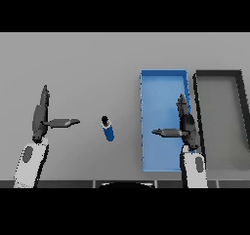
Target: Pick up the blue pipe and place it into the blue bin.
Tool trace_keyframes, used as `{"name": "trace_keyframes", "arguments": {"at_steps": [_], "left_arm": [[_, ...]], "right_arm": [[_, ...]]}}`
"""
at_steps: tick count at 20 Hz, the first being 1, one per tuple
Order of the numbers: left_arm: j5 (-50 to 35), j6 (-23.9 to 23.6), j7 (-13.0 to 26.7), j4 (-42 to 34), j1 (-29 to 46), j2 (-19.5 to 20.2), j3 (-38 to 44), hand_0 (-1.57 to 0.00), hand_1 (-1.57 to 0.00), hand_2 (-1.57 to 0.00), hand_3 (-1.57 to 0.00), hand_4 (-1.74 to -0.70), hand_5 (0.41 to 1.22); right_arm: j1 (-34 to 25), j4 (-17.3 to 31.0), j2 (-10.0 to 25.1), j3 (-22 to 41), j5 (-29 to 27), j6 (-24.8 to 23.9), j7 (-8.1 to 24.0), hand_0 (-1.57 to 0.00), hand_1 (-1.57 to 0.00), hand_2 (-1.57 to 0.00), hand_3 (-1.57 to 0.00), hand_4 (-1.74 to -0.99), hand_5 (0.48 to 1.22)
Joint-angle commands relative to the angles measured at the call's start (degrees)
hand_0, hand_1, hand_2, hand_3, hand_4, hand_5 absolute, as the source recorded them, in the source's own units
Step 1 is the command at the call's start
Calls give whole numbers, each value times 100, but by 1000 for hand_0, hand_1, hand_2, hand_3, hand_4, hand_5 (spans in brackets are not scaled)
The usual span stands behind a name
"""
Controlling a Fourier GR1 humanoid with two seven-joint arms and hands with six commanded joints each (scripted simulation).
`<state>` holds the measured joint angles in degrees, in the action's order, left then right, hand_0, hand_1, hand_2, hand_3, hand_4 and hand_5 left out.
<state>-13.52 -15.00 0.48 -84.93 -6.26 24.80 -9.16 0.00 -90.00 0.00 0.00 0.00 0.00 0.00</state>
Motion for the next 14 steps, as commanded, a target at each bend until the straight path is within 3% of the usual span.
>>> {"name": "trace_keyframes", "arguments": {"at_steps": [1, 6, 8, 9, 14], "left_arm": [[-2, -1, -23, 4, -5, 0, 5, 1, 1, 1, 1, -967, 594], [-42, 22, 4, 41, -87, 12, 40, 1, 1, 1, 1, -967, 594], [-22, 1209, -450, 52, 0, 707, -258, 1, 1, 1, 1, -969, 595], [-41, 1523, -531, 96, -21, 907, -290, 1, 1, 1, 1, -970, 596], [-35, 2058, -858, 140, -8, 1137, -411, 1, 1, 1, 1, -965, 593]], "right_arm": [[-6, 3, -2, 0, 0, -7, 4, 1, 1, 1, 1, -1210, 594], [-74, 20, 24, -15, 0, -6, 45, 1, 1, 1, 1, -1210, 594], [108, -214, 615, 399, 776, 182, -462, 1, 1, 1, 1, -1206, 592], [145, -292, 748, 488, 951, 219, -484, 1, 1, 1, 1, -1198, 589], [285, -490, 833, 689, 1248, 226, -389, 1, 1, 1, 1, -1187, 585]]}}
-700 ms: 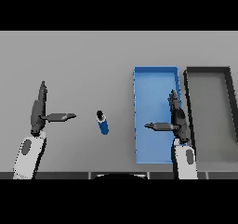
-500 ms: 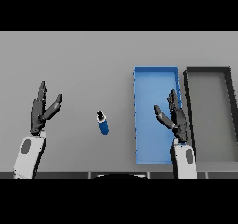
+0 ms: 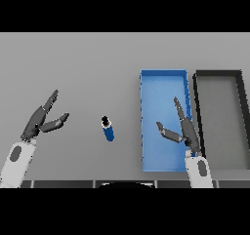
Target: Pick up the blue pipe and place it into the blue bin.
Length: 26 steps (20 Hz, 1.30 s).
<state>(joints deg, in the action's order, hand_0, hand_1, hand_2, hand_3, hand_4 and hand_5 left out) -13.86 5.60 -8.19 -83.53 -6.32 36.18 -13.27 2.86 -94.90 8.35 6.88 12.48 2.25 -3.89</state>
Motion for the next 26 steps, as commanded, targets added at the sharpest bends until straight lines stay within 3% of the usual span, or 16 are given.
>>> {"name": "trace_keyframes", "arguments": {"at_steps": [1, 4, 9, 12, 15, 18, 26], "left_arm": [[17, 92, -117, -85, 99, 28, -61, 1, 1, 1, 1, -965, 590], [-52, 522, -206, -594, 329, 254, -296, 1, 1, 1, 1, -984, 578], [154, 704, 769, -1286, 456, 321, -905, 1, 1, 1, 1, -1031, 496], [412, 842, 741, -1454, 545, 263, -1238, 1, 1, 1, 1, -1075, 472], [661, 785, 842, -1382, 343, -124, -1541, 1, 1, 1, 1, -1107, 463], [798, 734, 674, -1171, 239, -481, -1696, 1, 1, 1, 1, -1149, 484], [928, 531, 569, -116, -265, -1485, -1789, 1, 1, 1, 1, -1137, 495]], "right_arm": [[25, -52, 25, 8, 21, 0, 7, 1, 1, 1, 1, -1182, 583], [-1, -119, 7, 2, -71, 46, 64, 1, 1, 1, 1, -1194, 579], [-115, -90, -40, -42, -154, 43, 193, 1, 1, 1, 1, -1229, 576], [-46, -133, 6, -7, -134, 99, 125, 1, 1, 1, 1, -1219, 572], [-100, -51, -58, 26, -84, 65, 217, 1, 1, 1, 1, -1212, 570], [5, -133, -63, 27, -122, 84, 149, 1, 1, 1, 1, -1210, 564], [86, -177, -41, -8, -197, 137, 115, 1, 1, 1, 1, -1200, 549]]}}
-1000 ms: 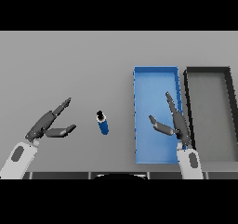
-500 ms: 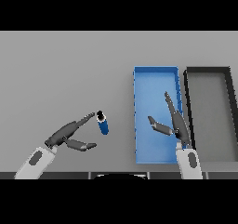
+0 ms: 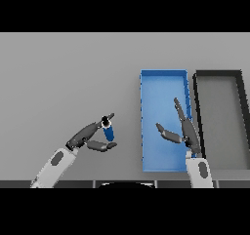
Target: Pick up the blue pipe and place it into the blue bin.
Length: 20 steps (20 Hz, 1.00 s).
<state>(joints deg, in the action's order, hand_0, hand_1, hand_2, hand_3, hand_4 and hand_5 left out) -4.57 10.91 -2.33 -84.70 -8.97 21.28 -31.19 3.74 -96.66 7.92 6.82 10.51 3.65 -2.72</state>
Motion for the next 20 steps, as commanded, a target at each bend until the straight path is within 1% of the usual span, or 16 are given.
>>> {"name": "trace_keyframes", "arguments": {"at_steps": [1, 4, 5, 6, 7, 8, 9, 10, 11, 12, 13, 14, 15, 16, 17, 20], "left_arm": [[51, -43, -69, 165, -16, -103, -11, 1, 1, 1, 1, -1138, 497], [338, -254, -363, 429, -88, -256, -56, 1, 1, -6, 1, -1099, 506], [307, -242, -349, 542, -191, -357, -41, 1, 1, -23, 0, -1098, 517], [208, -201, -480, 587, -183, -453, -21, 1, 1, -51, -16, -1117, 543], [105, -151, -470, 607, -233, -517, 13, 1, 1, -87, -44, -1137, 567], [-66, -87, -330, 668, -303, -669, 45, 1, -44, -166, -108, -1176, 601], [-194, -36, -369, 632, -243, -700, 76, 1, -118, -269, -202, -1217, 635], [-241, -28, -337, 698, -259, -828, 58, -39, -248, -417, -345, -1268, 675], [-360, 30, -397, 664, -196, -820, 102, -179, -411, -578, -590, -1301, 784], [-391, -6, -404, 704, -202, -917, 111, -418, -642, -777, -777, -1383, 872], [-334, -62, -427, 620, -161, -938, 86, -648, -828, -936, -914, -1450, 941], [-262, -74, -502, 585, -112, -943, 55, -833, -976, -1063, -1015, -1505, 997], [-262, -89, -443, 541, -119, -960, 75, -981, -1095, -1164, -1112, -1551, 1042], [-230, -81, -469, 513, -69, -970, 1, -1099, -1190, -1246, -1196, -1588, 1078], [-177, -97, -622, 591, -125, -981, -41, -1193, -1266, -1311, -1258, -1617, 1106], [-102, -209, -686, 563, -123, -992, -130, -1378, -1415, -1438, -1411, -1541, 1162]], "right_arm": [[-58, -13, 37, -72, -63, -1, 33, 1, 1, 1, 1, -1202, 549], [10, 13, 71, -104, -105, 32, -50, 1, 1, 1, 1, -1198, 547], [-19, 27, 31, -51, -29, -4, 52, 1, 1, 1, 1, -1195, 548], [14, -17, 52, -66, -48, 8, 31, 1, 1, 1, 1, -1192, 549], [56, -17, 42, -41, -19, 4, -4, 1, 1, 1, 1, -1188, 550], [66, 6, 75, -53, -19, 28, -56, 1, 1, 1, 1, -1186, 554], [77, -65, 59, -32, 3, 3, -53, 1, 1, 1, 1, -1188, 556], [-37, 10, 32, -76, -54, -7, 22, 1, 1, 1, 1, -1196, 560], [-30, 3, 42, -54, -7, -20, 32, 1, 1, 1, 1, -1192, 560], [-33, -37, 44, -55, -30, -6, -12, 1, 1, 1, 1, -1191, 561], [30, -5, 49, -62, -43, 11, -51, 1, 1, 1, 1, -1189, 562], [29, -25, 92, -89, -31, 1, -12, 1, 1, 1, 1, -1184, 562], [53, 9, 78, -52, 6, 7, -48, 1, 1, 1, 1, -1182, 562], [10, 26, 50, -37, 57, -41, 15, 1, 1, 1, 1, -1179, 561], [11, 34, 35, -46, 24, -32, 17, 1, 1, 1, 1, -1178, 561], [-14, 9, 41, -41, 33, -38, 26, 1, 1, 1, 1, -1176, 559]]}}
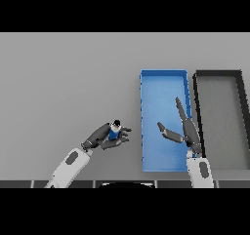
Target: Pick up the blue pipe and place it into the blue bin.
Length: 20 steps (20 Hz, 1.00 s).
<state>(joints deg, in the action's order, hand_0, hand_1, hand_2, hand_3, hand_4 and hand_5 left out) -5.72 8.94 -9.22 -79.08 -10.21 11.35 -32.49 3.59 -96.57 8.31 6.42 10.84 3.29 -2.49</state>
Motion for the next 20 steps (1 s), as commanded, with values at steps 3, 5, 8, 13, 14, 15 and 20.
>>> {"name": "trace_keyframes", "arguments": {"at_steps": [3, 5, 8, 13, 14, 15, 20], "left_arm": [[152, -100, -145, -120, 43, -28, -29, -1472, -1491, -1503, -1489, -1502, 1191], [113, -113, -245, -331, 1, -93, 31, -1508, -1520, -1527, -1518, -1488, 1202], [61, -107, -325, -646, -84, -271, 57, -1539, -1545, -1549, -1544, -1480, 1211], [137, -76, 179, -986, -328, -379, 67, -1560, -1562, -1564, -1562, -1473, 1218], [112, 0, 199, -1069, -328, -324, 94, -1562, -1564, -1565, -1564, -1473, 1218], [104, 5, 403, -1079, -432, -411, 93, -1564, -1566, -1566, -1565, -1473, 1219], [194, 167, 501, -1149, -333, -453, 85, -1569, -1569, -1569, -1569, -1473, 1220]], "right_arm": [[-106, 73, 16, -12, 39, -24, 93, 1, 1, 1, 1, -1166, 556], [-72, 72, -12, 4, 60, -45, 78, 1, 1, 1, 1, -1158, 552], [-69, 151, 79, -44, 88, -30, 17, 1, 1, 1, 1, -1144, 551], [-16, 101, 106, -9, 149, -25, -78, 1, 1, 1, 1, -1128, 564], [-24, 123, 103, -18, 154, -40, -75, 1, 1, 1, 1, -1126, 567], [-42, 106, 99, -13, 151, -37, -73, 1, 1, 1, 1, -1124, 569], [564, -218, -209, 122, 393, -413, -223, 1, 1, 1, 1, -1122, 578]]}}
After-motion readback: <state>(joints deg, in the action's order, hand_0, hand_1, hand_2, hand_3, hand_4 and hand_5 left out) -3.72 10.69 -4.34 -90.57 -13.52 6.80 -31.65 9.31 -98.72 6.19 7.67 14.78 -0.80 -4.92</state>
